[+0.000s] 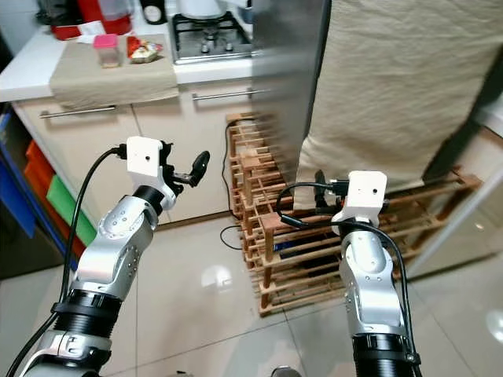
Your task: Restocking fridge
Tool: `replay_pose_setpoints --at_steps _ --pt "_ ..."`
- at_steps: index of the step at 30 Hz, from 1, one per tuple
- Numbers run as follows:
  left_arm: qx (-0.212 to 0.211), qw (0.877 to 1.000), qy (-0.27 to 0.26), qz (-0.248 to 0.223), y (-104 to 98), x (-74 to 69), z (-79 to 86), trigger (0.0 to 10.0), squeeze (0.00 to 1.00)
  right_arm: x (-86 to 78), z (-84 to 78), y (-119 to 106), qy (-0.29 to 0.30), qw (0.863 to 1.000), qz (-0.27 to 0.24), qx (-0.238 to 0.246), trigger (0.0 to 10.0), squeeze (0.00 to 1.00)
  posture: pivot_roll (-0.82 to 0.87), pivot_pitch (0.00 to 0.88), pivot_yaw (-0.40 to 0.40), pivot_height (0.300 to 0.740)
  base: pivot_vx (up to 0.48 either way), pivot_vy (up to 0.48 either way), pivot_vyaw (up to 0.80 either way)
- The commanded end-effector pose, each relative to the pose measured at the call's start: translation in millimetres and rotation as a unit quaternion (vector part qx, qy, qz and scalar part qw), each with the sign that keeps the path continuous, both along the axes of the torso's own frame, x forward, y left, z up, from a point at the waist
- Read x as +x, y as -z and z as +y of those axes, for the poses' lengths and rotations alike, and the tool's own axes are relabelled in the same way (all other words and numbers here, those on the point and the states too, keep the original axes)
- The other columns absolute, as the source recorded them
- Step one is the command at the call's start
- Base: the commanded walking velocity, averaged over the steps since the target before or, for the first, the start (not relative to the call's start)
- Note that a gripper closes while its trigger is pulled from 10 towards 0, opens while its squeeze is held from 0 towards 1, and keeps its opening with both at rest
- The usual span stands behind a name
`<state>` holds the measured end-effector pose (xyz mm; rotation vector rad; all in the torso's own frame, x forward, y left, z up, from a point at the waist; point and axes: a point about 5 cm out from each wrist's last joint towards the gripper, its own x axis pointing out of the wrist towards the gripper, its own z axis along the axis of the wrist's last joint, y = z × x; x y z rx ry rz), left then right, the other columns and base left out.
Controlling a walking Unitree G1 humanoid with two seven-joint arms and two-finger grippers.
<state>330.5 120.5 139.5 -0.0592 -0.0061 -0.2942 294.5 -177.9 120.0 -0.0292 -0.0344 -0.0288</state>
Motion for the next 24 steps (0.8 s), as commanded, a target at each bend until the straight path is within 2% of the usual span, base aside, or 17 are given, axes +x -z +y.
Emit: replay_pose_setpoints --at_steps 1,3,5,8,12,15,16,18,21,24 --pt "-0.013 1.000 0.002 0.000 -2.0 2.5 -0.1 10.0 0.00 0.8 -5.3 -5.7 0.017 1.000 -0.010 -0.004 10.0 0.35 -0.06 0.000 0.086 0.740 0.000 0.472 -0.74" --pt "-0.042 0.999 -0.011 0.006 -8.5 10.1 4.4 10.0 0.00 2.8 -5.6 -5.8 0.022 1.000 -0.012 0.001 10.0 0.36 -0.05 0.000 0.089 0.740 0.000 0.401 -0.74" --pt "-0.023 1.000 0.004 -0.003 -17.1 16.5 5.9 10.0 0.00 5.5 0.0 -5.7 0.021 1.000 -0.013 0.005 10.0 0.37 -0.04 0.000 0.097 0.740 0.000 0.000 -0.75" --pt "-0.009 1.000 0.012 -0.014 -22.5 18.7 8.7 10.0 0.00 6.7 5.0 -6.8 0.019 1.000 -0.015 0.008 10.0 0.36 -0.04 0.000 0.099 0.740 0.000 0.000 -0.75" --pt "0.002 1.000 -0.007 -0.021 -24.2 21.2 10.9 10.0 0.00 8.1 8.0 -6.4 0.008 1.000 -0.010 0.006 10.0 0.37 -0.03 0.000 0.099 0.740 0.000 0.000 -0.72" --pt "-0.007 1.000 -0.011 -0.024 -25.0 22.6 6.9 10.0 0.00 8.1 9.8 -6.2 -0.002 1.000 -0.010 0.002 10.0 0.37 -0.04 0.000 0.100 0.740 0.000 0.000 -0.69" --pt "-0.006 1.000 0.000 -0.023 -23.7 22.3 -1.5 10.0 0.00 7.7 8.4 -8.3 -0.002 1.000 -0.013 -0.002 10.0 0.37 -0.07 0.000 0.095 0.740 0.000 0.000 -0.70" --pt "-0.005 1.000 0.006 -0.022 -22.5 21.8 -5.0 10.0 0.00 7.6 7.5 -9.5 -0.001 1.000 -0.015 -0.003 10.0 0.37 -0.07 0.000 0.095 0.740 0.000 0.000 -0.70" --pt "0.003 1.000 0.006 -0.020 -16.5 23.4 -15.5 10.0 0.00 8.2 -4.4 -16.6 0.002 0.999 -0.021 -0.025 10.0 0.37 -0.10 0.000 0.055 0.740 0.000 0.000 -0.70" --pt "-0.005 1.000 0.008 -0.022 -16.8 23.1 -19.1 10.0 0.00 7.4 -7.9 -19.4 0.001 0.999 -0.022 -0.027 10.0 0.37 -0.11 0.000 0.049 0.740 0.000 0.000 -0.70"
